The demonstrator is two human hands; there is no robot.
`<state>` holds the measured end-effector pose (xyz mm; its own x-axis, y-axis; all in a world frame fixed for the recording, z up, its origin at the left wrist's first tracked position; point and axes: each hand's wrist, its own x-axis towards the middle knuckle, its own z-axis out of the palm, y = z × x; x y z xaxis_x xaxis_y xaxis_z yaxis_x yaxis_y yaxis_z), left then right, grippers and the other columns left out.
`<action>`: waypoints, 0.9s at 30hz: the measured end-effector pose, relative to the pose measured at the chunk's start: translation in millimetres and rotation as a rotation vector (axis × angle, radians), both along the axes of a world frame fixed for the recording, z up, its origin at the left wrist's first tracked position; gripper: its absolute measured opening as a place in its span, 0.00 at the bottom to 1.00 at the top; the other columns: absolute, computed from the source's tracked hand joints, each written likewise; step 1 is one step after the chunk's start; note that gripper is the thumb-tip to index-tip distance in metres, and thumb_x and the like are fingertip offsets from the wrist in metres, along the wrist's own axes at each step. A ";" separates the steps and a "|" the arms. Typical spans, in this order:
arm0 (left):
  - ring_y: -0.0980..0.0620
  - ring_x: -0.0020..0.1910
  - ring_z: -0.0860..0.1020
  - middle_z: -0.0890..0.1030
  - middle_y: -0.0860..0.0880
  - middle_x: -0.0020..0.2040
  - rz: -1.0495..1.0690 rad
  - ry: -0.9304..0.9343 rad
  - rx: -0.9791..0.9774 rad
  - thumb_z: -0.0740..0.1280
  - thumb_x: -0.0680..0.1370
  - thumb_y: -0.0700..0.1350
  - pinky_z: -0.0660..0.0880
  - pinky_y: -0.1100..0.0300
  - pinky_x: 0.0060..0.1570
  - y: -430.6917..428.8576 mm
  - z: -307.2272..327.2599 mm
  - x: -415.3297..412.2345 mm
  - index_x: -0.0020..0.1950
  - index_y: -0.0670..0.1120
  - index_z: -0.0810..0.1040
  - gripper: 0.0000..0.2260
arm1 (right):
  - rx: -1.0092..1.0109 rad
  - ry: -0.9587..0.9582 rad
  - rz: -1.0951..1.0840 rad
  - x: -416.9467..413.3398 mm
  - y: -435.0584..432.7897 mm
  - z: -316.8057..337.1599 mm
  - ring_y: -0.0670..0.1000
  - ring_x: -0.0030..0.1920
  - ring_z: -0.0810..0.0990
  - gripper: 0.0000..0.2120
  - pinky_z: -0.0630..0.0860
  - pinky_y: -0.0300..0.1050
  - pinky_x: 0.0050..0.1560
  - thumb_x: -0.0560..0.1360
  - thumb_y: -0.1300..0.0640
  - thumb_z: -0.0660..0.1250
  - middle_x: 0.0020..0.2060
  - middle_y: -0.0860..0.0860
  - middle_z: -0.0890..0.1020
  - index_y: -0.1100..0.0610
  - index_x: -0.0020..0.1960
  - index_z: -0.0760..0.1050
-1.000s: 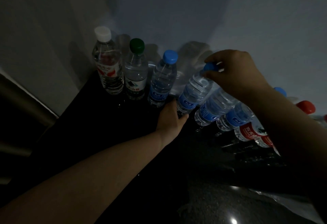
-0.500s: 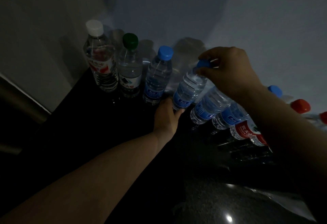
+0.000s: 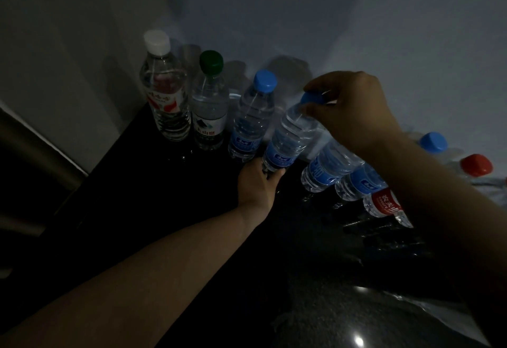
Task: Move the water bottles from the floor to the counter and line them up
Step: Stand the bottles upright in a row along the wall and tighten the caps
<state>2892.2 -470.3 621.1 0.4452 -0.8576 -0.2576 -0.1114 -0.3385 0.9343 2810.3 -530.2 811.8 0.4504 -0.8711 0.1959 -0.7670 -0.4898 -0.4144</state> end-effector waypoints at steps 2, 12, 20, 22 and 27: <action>0.50 0.57 0.79 0.81 0.45 0.58 0.006 0.002 -0.002 0.73 0.74 0.45 0.77 0.54 0.58 0.0 -0.8 0.7 0.58 0.42 0.77 0.15 | 0.003 -0.001 -0.001 0.1 0.3 -0.3 0.47 0.46 0.78 0.16 0.76 0.40 0.52 0.73 0.59 0.73 0.54 0.54 0.82 0.60 0.60 0.79; 0.49 0.60 0.78 0.79 0.45 0.62 0.009 -0.003 0.007 0.71 0.75 0.46 0.76 0.56 0.59 1.2 -5.0 4.1 0.62 0.43 0.76 0.17 | 0.017 -0.017 0.006 3.2 -0.6 -2.5 0.46 0.46 0.78 0.16 0.73 0.34 0.48 0.74 0.59 0.72 0.55 0.53 0.82 0.60 0.60 0.79; 0.49 0.61 0.77 0.79 0.46 0.62 -0.029 -0.038 0.009 0.71 0.75 0.47 0.75 0.57 0.60 2.1 -6.1 6.5 0.62 0.43 0.77 0.17 | 0.008 0.013 0.007 2.9 -2.1 -1.1 0.47 0.47 0.79 0.15 0.74 0.35 0.48 0.73 0.59 0.73 0.54 0.53 0.82 0.59 0.59 0.79; 0.49 0.62 0.77 0.79 0.46 0.61 -0.040 -0.037 0.007 0.71 0.75 0.47 0.75 0.55 0.62 2.2 -5.2 7.6 0.61 0.42 0.77 0.16 | 0.019 0.021 0.000 2.5 -1.9 -0.7 0.48 0.48 0.79 0.15 0.75 0.37 0.49 0.73 0.58 0.73 0.54 0.53 0.82 0.59 0.59 0.79; 0.48 0.66 0.74 0.77 0.44 0.64 -0.070 -0.009 0.020 0.71 0.75 0.46 0.72 0.51 0.66 7.5 -2.0 10.7 0.63 0.42 0.76 0.18 | 0.075 -0.010 -0.029 -0.5 -0.2 -0.8 0.47 0.47 0.79 0.21 0.73 0.32 0.47 0.72 0.57 0.74 0.56 0.52 0.81 0.57 0.63 0.76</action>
<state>2902.9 -462.8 619.2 0.3865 -0.8815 -0.2712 -0.1440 -0.3481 0.9263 2809.8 -530.5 810.9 0.4232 -0.8961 0.1342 -0.7760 -0.4349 -0.4568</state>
